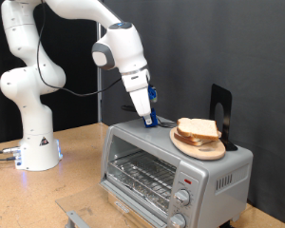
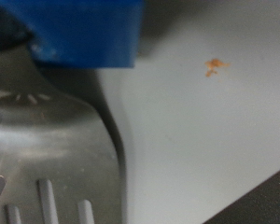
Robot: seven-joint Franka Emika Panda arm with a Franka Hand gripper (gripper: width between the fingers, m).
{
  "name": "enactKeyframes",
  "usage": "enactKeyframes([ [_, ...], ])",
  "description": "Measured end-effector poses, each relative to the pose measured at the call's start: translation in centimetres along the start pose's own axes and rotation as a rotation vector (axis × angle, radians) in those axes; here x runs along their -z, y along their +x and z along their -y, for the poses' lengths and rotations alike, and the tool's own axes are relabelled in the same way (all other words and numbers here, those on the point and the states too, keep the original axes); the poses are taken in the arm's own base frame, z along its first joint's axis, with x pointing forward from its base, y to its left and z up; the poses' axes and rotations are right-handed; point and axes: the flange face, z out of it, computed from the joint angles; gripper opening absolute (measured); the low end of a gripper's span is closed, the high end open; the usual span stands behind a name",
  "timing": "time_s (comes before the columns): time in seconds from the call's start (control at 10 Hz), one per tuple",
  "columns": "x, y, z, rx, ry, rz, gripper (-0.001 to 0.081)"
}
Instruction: Make a piece of toast with the oven
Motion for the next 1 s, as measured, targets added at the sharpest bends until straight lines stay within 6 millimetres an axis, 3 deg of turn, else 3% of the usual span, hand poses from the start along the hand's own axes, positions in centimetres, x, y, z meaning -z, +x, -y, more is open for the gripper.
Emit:
enactKeyframes([
  [1.0,0.21,0.52,0.19,-0.004,0.015,-0.017,0.0806],
])
